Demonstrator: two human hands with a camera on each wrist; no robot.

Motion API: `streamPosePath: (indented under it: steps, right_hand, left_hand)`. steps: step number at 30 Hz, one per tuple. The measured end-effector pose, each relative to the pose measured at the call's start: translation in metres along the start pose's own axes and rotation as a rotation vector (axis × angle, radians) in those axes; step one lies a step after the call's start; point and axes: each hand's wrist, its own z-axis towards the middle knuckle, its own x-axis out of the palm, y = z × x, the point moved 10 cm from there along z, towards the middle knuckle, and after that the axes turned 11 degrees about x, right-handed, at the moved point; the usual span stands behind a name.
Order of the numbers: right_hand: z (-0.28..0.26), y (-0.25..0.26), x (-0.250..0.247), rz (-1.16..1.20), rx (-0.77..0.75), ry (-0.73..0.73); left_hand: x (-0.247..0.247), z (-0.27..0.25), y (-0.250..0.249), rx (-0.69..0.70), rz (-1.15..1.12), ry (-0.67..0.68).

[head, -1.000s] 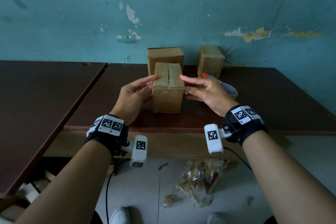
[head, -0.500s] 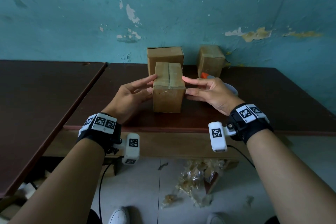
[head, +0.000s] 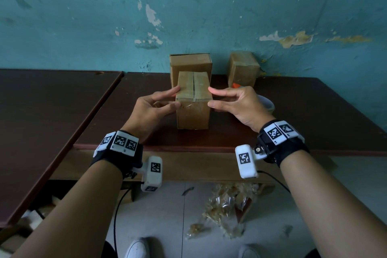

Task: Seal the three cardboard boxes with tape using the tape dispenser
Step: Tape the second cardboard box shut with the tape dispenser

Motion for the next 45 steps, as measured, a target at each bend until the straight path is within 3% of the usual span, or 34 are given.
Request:
streamPosePath:
  steps: [10,20,25,45]
  right_hand:
    - [-0.001,0.004,-0.001,-0.175,-0.087,-0.153]
    - [0.003,0.003,-0.002,-0.179,-0.060,-0.084]
    - [0.001,0.004,0.000,-0.179,-0.088,-0.136]
    - [-0.002,0.010,-0.001,-0.166,-0.052,-0.119]
  left_hand:
    - [0.000,0.000,-0.014,0.164,0.177,-0.057]
    - [-0.001,0.003,-0.011,0.147,0.180,-0.089]
    - [-0.002,0.002,-0.010,0.158,0.176,-0.109]
    - [-0.002,0.005,-0.009,0.180,0.157,-0.112]
